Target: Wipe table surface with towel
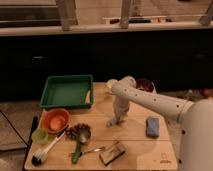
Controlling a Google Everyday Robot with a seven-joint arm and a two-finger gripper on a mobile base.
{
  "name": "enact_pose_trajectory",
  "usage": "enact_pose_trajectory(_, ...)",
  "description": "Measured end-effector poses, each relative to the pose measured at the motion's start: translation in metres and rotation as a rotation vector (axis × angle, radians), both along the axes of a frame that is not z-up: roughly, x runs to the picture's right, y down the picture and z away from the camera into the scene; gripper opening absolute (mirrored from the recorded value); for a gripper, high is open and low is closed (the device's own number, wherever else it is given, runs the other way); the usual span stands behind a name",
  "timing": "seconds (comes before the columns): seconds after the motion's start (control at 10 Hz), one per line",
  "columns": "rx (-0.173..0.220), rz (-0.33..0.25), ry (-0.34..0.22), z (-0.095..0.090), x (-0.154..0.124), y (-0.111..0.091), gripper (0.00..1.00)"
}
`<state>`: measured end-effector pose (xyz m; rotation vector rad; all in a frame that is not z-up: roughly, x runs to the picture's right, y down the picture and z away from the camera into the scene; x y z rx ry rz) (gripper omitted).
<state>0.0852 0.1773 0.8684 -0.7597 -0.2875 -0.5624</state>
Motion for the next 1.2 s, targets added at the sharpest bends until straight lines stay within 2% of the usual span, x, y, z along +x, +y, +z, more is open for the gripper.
enact_pose_trajectory(0.2, 0.016, 0.004, -0.027, 0.012, -0.024, -0.008, 0.00)
enact_pose_trajectory(0.4, 0.024, -0.009, -0.082, 0.014, -0.055, -0.011, 0.00)
enact_pose_trajectory(0.6, 0.006, -0.044, -0.179, 0.004, -0.087, -0.001, 0.00)
enact_pose_trajectory(0.7, -0.007, -0.054, -0.204, -0.005, -0.092, 0.008, 0.00)
enact_pose_trajectory(1.0, -0.028, -0.048, -0.213, -0.021, -0.083, 0.023, 0.00)
enact_pose_trajectory(1.2, -0.038, -0.033, -0.166, -0.025, -0.051, 0.028, 0.00)
